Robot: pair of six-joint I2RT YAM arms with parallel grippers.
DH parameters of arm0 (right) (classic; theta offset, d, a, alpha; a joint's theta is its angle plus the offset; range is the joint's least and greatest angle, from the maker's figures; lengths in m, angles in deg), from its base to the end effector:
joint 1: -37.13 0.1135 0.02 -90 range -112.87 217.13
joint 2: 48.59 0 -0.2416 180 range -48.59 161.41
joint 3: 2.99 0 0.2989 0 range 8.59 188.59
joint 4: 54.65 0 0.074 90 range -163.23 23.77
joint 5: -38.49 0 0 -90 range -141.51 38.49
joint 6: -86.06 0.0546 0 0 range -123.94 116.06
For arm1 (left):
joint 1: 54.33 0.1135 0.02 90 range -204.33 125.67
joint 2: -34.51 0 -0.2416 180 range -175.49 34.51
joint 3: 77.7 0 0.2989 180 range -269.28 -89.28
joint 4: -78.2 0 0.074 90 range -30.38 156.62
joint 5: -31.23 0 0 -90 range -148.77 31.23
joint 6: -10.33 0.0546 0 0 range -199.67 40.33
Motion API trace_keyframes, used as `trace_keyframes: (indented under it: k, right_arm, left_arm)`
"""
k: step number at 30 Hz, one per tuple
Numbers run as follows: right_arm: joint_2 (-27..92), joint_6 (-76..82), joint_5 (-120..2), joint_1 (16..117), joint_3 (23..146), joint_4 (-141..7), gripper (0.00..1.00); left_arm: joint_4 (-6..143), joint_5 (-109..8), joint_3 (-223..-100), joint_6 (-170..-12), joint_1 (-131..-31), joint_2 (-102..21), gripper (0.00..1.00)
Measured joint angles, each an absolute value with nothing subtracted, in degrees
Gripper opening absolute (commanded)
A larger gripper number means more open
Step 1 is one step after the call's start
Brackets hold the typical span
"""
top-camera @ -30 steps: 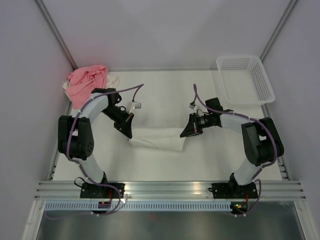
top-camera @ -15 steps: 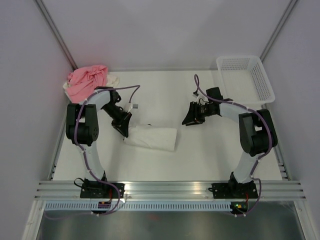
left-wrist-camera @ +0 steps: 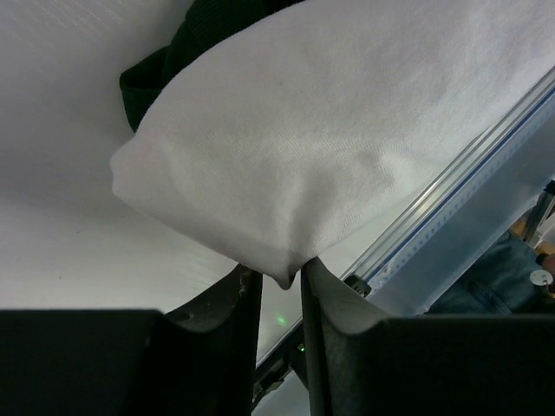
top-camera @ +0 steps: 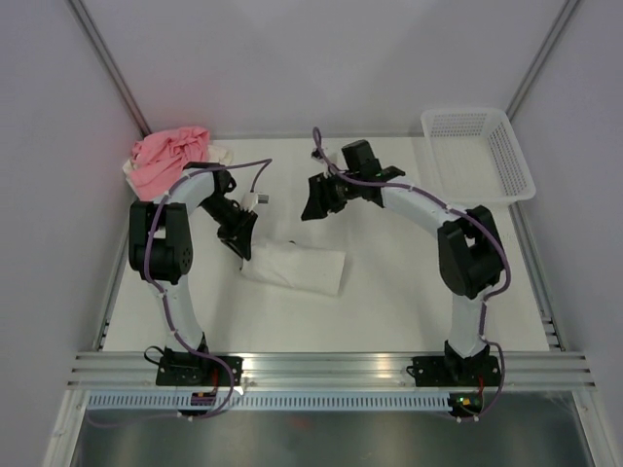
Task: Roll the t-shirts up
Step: Roll the tshirt, then place the rolled tshirt into the container
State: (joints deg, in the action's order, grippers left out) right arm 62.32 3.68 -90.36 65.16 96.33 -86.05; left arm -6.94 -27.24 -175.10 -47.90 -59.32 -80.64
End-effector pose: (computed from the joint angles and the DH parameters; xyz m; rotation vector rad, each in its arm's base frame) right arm 0.4114 0.2578 0.1997 -0.7668 2.2364 1.0957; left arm 0.3765 -0.0615 0.1236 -0.8339 -2.8057 0.8800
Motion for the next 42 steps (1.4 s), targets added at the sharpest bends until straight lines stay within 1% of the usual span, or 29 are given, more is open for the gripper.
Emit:
trace_keyframes:
  k: [4,6,10,20,26,30,31,32,35,42]
  right_arm:
    - [70.5,3.0,-92.9,69.3,97.9,-85.8,0.72]
    - [74.3,3.0,-93.7,69.8,98.0,-86.1,0.72]
    - [78.3,3.2,-95.5,69.7,98.0,-86.2,0.72]
    - [80.5,5.4,-101.0,69.4,98.7,-82.9,0.72]
    - [81.0,7.0,-100.5,67.8,104.2,-83.9,0.72]
    - [77.3,6.2,-98.2,67.8,103.0,-84.0,0.74]
    - [75.9,5.7,-97.3,68.3,102.0,-84.1,0.75]
    - [74.5,5.1,-96.2,68.9,100.7,-84.3,0.98]
    - [72.5,3.4,-93.6,71.5,98.7,-85.3,0.98]
    - [73.7,1.9,-88.2,76.5,98.1,-86.5,0.98]
  left_arm:
    - [-6.9,-27.7,-175.1,-48.5,-59.3,-80.6,0.31]
    - [-6.8,-28.0,-175.1,-48.8,-59.3,-80.6,0.34]
    - [-6.5,-28.6,-175.1,-49.7,-59.3,-80.6,0.35]
    - [-5.4,-30.8,-175.0,-51.5,-59.3,-80.6,0.36]
    - [-4.3,-31.3,-175.0,-53.2,-59.3,-80.6,0.36]
    - [-3.4,-31.3,-175.0,-54.0,-59.3,-80.6,0.36]
    - [-3.3,-31.3,-175.1,-54.2,-59.3,-80.6,0.36]
    - [-3.2,-31.3,-175.1,-54.4,-59.3,-80.6,0.36]
    - [-3.0,-31.3,-175.1,-54.7,-59.3,-80.6,0.36]
    - [-2.6,-31.3,-175.1,-54.8,-59.3,-80.6,0.36]
